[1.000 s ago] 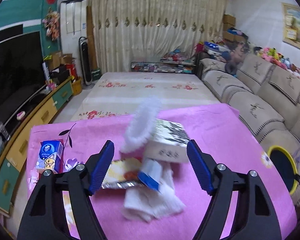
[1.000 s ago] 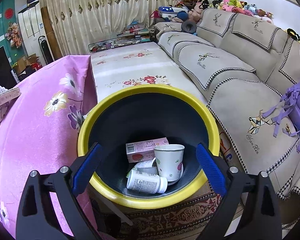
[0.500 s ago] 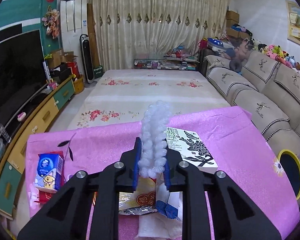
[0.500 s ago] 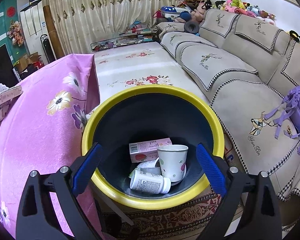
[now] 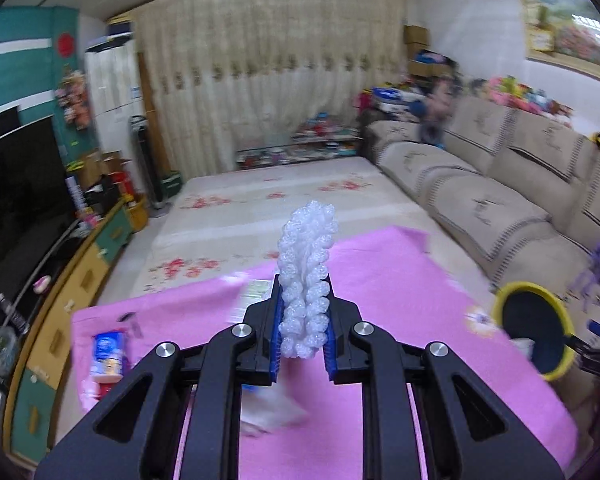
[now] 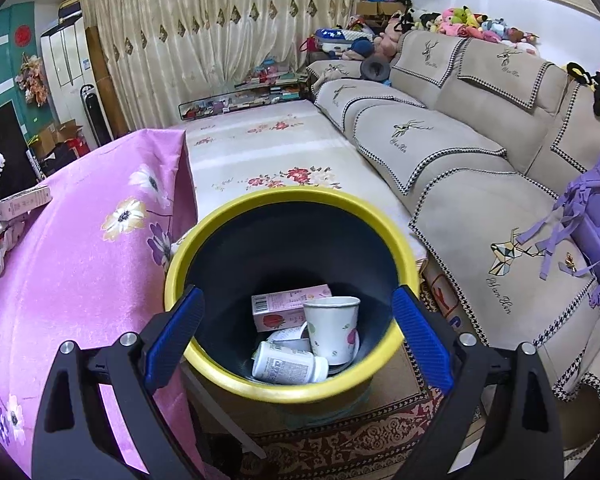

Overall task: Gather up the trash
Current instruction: 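Carry the foam net over the bin and open the left gripper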

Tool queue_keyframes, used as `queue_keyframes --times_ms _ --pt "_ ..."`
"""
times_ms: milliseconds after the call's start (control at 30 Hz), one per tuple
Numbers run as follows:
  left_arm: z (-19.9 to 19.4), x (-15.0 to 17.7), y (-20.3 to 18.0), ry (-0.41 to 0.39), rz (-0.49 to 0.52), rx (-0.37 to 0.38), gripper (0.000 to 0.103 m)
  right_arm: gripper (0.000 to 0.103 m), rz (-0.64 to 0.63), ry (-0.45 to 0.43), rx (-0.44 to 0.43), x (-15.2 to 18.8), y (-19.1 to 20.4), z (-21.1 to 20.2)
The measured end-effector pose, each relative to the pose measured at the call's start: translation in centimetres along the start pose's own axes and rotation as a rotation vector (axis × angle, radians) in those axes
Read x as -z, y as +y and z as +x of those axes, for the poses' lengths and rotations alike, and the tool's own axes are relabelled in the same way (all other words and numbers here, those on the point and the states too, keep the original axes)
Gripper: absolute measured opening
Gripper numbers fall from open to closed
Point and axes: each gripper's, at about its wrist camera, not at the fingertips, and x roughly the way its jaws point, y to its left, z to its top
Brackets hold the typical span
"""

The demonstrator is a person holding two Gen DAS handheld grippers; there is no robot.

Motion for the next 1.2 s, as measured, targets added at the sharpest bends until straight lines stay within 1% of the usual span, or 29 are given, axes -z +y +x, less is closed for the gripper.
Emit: queue_keyframes --times_ms 67,167,267,333,367,400,567,667,900,967,1000,1033,1067,1100,1133,1200 --pt "-0.5 0.0 -2.8 0.005 0.026 0.058 0.017 0.09 0.002 -0.006 0.008 0.2 -0.6 -0.5" --pt "-0.9 0.1 -8.3 0.009 0.07 0.15 0.017 0.09 0.004 -0.018 0.023 0.6 -1.6 -1.5" --pt "-0.4 0.1 -14.3 0.025 0.115 0.248 0.017 0.09 0.017 -0.03 0.033 1.1 -3.1 -2.9" --pt "0.4 0.2 -18.3 0.047 0.143 0.314 0.017 0.09 0.022 -0.037 0.038 1.5 -4.0 -4.0" --pt "0.7 0.5 -19.7 0.058 0.149 0.339 0.017 0.091 0.023 -0.04 0.042 1.6 -4.4 -4.4" --pt "1.2 0.6 -21.7 0.077 0.158 0.381 0.017 0.091 0.026 -0.045 0.045 1.8 -4.9 -4.9" --pt "3.3 2.0 -30.0 0.135 0.218 0.475 0.018 0.092 0.029 -0.051 0.079 3.3 -7.1 -6.9" --pt "5.3 2.7 -33.6 0.168 0.245 0.494 0.018 0.092 0.049 -0.046 0.091 4.0 -8.4 -7.4" --pt "9.6 4.1 -38.5 0.252 0.265 0.507 0.018 0.092 0.1 -0.041 0.103 5.1 -10.7 -7.8" --pt "10.6 4.6 -39.4 0.264 0.266 0.5 0.023 0.092 0.106 -0.039 0.1 5.2 -10.9 -7.7" --pt "11.1 4.9 -39.6 0.265 0.267 0.497 0.024 0.092 0.107 -0.039 0.097 5.2 -10.9 -7.7" --pt "11.5 5.0 -39.9 0.267 0.269 0.493 0.03 0.092 0.108 -0.039 0.093 5.2 -10.8 -7.6" --pt "11.8 5.1 -39.9 0.269 0.268 0.488 0.04 0.092 0.107 -0.038 0.089 5.2 -10.7 -7.6" --pt "12.1 5.2 -40.0 0.268 0.263 0.48 0.044 0.092 0.105 -0.037 0.088 5.2 -10.5 -7.6" --pt "12.2 5.2 -39.6 0.267 0.261 0.479 0.048 0.092 0.104 -0.037 0.086 5.1 -10.4 -7.5" --pt "12.1 5.2 -39.5 0.264 0.262 0.474 0.05 0.092 0.102 -0.036 0.082 5.2 -10.2 -7.5"
